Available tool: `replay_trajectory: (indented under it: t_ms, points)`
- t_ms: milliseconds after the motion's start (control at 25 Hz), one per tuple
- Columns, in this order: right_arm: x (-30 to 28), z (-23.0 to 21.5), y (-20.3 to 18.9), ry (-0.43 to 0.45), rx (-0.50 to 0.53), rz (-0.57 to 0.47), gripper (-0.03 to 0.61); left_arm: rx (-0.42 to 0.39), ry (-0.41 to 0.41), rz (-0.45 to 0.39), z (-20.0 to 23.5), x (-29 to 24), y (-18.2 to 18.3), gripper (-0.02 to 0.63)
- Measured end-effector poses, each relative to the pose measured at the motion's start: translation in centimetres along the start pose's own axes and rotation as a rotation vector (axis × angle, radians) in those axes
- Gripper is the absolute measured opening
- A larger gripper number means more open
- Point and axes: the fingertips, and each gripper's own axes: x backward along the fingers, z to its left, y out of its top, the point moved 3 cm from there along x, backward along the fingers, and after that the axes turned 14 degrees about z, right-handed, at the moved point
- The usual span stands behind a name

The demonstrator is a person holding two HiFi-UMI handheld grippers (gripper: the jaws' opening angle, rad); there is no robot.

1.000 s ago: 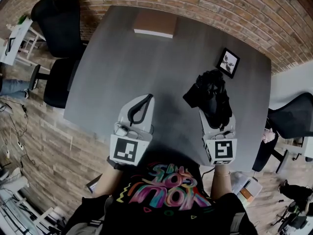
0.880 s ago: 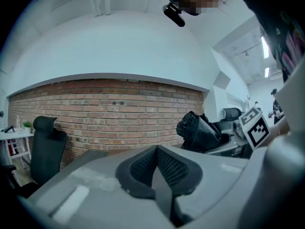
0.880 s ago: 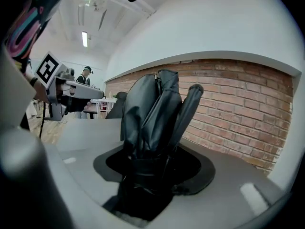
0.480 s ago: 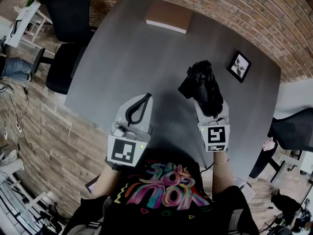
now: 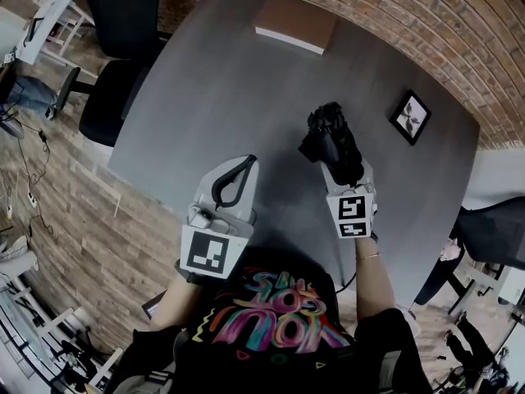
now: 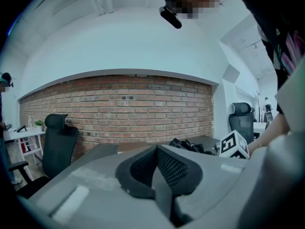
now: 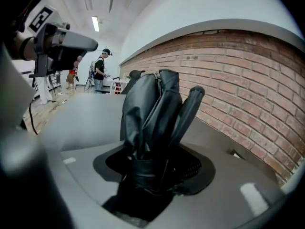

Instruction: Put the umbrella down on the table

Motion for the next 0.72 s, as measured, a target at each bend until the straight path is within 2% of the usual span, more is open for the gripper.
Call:
replay_trajectory:
  t_ms: [280, 520, 720]
  points:
    - [-2.5, -0.2, -1.5, 0.002, 0.021, 0.062, 0.259, -0.012, 0.007, 0.008, -0.1, -0.7, 0.0, 0.000]
    - [-4.1, 0.6, -1.6, 0.026, 0.080, 0.111, 0.262, -0.001, 0.001, 0.021, -0.2, -1.3, -0.2, 0.000]
    - [-5.0, 1.0, -2.1, 0.028, 0.081, 0.154, 0.267, 0.001, -0.007, 0.023, -0.3, -1.5, -0.3, 0.000]
